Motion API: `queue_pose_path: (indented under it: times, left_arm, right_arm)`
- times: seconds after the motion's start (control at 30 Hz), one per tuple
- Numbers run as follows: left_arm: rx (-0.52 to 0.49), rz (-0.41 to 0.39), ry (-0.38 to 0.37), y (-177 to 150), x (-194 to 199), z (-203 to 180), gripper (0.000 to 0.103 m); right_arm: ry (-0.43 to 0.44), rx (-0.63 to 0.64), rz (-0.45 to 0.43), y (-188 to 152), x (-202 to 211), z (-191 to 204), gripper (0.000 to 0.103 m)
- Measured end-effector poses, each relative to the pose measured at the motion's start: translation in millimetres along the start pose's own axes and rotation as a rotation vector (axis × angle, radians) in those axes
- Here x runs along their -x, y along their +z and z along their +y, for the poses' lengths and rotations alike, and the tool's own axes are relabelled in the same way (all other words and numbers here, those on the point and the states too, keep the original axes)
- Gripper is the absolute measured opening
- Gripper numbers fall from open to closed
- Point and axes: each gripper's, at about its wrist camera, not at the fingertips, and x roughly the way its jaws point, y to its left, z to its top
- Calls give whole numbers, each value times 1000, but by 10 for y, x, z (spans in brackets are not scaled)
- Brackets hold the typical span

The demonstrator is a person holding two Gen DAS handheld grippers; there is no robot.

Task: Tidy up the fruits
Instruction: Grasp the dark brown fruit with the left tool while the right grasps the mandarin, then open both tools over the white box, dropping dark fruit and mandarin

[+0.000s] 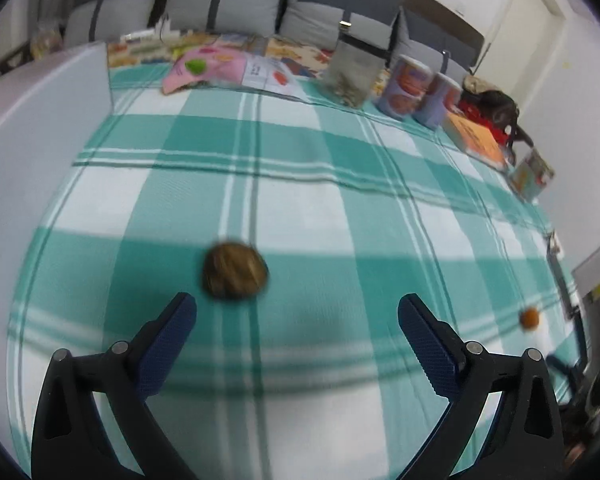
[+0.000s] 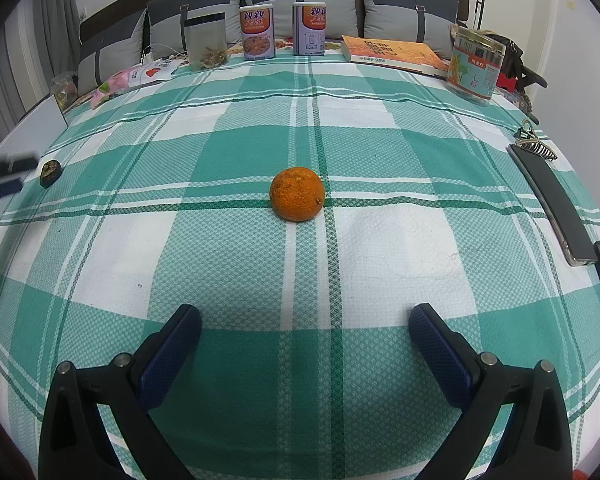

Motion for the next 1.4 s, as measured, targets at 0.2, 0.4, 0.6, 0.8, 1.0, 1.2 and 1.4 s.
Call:
queue_pose_path:
  times: [0.2, 0.4, 0.6, 0.8, 1.0, 1.2, 1.4]
  left_arm:
    - [-84, 61, 89, 61, -359, 10, 45]
    - [-122, 30, 114, -91, -284, -10, 43]
    - [-85, 48, 73, -231, -65, 15, 43]
    - [-49, 42, 45, -321, 166, 37, 43]
    - [42, 27, -40, -367, 685, 104, 43]
    - [120, -107, -93, -30, 1885, 502, 43]
    - [226, -148, 113, 230, 2483, 1575, 43]
  right_arm:
    - [5, -3, -2, -2, 0, -5, 103]
    - [214, -189, -65, 17, 120, -367, 103]
    - [245, -115, -7, 476, -38, -311, 94]
    - [152, 32, 55, 701, -355, -49, 28]
    - [213, -9, 113, 768, -242, -2, 28]
    - [555, 8, 137, 1243, 180, 987, 28]
    - [849, 222, 170, 1591, 715, 2769, 29]
